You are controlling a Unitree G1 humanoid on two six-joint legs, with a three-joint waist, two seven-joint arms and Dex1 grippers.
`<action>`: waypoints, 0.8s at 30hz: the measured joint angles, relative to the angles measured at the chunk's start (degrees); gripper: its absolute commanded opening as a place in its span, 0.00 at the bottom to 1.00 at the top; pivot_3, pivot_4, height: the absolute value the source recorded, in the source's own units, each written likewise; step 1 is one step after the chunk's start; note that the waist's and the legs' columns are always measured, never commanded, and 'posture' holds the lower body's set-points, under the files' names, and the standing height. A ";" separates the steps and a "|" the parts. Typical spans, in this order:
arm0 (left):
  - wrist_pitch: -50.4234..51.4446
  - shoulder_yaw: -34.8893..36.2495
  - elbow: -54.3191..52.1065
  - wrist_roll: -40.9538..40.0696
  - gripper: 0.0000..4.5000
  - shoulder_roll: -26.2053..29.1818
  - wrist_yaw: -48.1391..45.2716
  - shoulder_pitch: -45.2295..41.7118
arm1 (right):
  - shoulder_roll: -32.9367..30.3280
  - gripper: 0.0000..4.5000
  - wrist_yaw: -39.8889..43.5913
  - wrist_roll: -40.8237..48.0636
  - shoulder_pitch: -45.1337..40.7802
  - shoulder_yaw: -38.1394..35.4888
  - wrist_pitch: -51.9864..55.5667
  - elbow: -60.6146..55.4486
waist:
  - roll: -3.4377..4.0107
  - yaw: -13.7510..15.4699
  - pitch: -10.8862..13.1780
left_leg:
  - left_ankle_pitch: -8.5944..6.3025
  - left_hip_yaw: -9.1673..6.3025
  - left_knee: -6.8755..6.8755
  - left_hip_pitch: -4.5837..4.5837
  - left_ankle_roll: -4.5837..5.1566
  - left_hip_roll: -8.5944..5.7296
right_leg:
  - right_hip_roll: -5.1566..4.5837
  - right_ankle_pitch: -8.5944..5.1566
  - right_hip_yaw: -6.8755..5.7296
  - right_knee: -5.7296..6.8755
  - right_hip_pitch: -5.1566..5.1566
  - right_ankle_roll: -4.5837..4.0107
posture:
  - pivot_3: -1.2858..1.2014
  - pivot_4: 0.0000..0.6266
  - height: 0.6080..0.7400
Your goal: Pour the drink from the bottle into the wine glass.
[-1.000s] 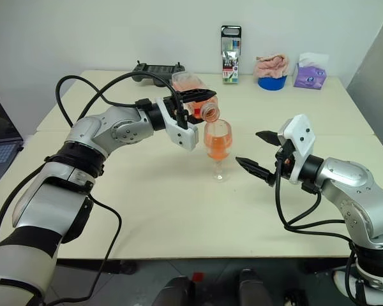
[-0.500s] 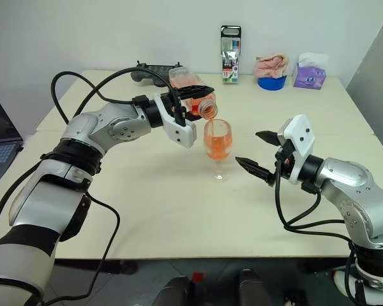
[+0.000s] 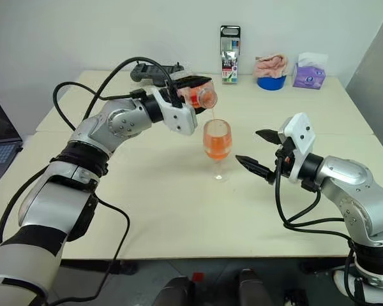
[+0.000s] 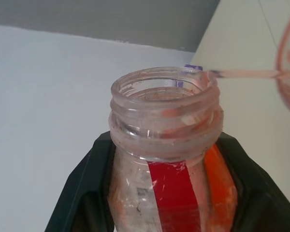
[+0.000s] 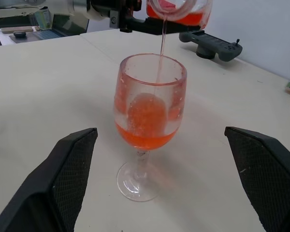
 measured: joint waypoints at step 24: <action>70.31 31.82 -39.50 -33.87 0.47 -3.21 5.26 30.11 | 3.03 1.00 3.92 7.99 -23.15 8.65 11.79 3.02 | 0.02 -0.73 -0.03 | 0.00 -0.26 0.23 -0.15 -0.01 0.20 | -0.08 0.00 -0.15 0.18 -0.11 -0.01 | 0.52 0.24 1.00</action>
